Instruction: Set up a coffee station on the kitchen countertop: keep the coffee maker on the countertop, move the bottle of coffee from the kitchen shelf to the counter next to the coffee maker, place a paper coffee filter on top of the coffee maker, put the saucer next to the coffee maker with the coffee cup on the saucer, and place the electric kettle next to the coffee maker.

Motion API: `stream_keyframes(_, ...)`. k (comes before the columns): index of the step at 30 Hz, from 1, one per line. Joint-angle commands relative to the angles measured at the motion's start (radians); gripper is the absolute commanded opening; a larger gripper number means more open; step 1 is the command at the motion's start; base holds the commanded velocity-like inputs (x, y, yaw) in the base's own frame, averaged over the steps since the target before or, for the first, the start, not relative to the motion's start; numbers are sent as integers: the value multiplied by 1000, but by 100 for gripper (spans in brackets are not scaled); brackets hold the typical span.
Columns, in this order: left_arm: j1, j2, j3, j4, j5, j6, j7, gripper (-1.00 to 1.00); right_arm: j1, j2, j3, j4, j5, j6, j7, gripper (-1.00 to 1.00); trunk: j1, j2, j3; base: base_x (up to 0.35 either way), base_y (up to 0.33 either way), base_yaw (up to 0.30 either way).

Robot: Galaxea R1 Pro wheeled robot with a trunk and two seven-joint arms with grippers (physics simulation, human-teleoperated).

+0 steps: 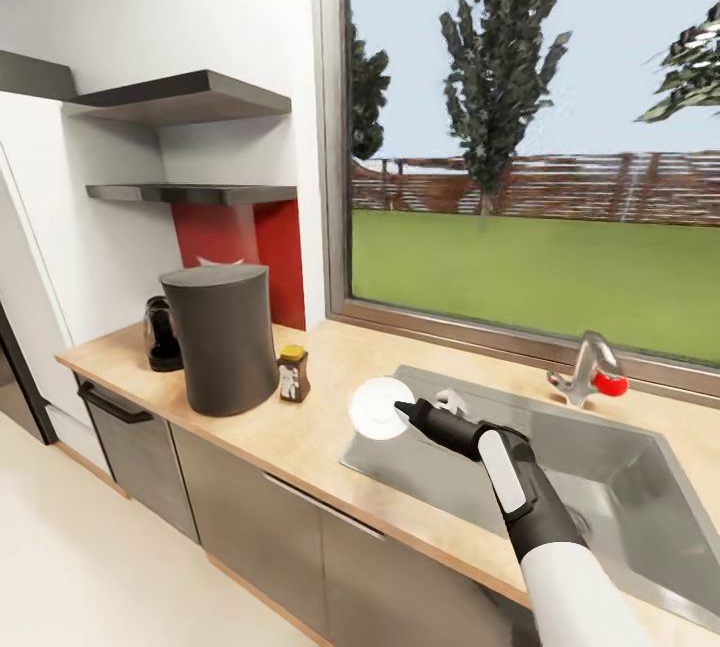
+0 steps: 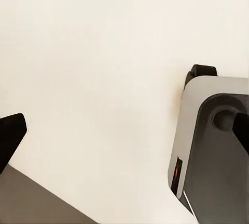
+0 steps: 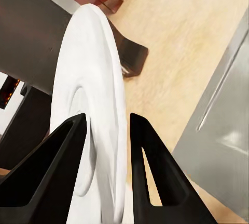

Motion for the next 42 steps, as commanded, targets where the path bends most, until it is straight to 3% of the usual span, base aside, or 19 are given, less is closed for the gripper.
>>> stream_keyframes(1,-1,0,8,-2,-8,4,-5,100,-1,2,-5,-1,0,8,4,-100,1,-2,-2,249,247,0)
stream_keyframes(22,-1,0,9,-2,-9,4,-5,100,-1,0,-5,-1,0,8,4,-100,1,-2,-2,187,285,0)
stream_keyframes(34,-1,0,9,-2,-10,5,-5,100,-1,0,-6,5,4,8,2,-100,1,-2,-2,25,330,0)
stream_keyframes(42,0,0,8,-2,-11,6,-5,100,-1,0,-8,59,0,9,1,-100,1,-2,-2,-44,333,0)
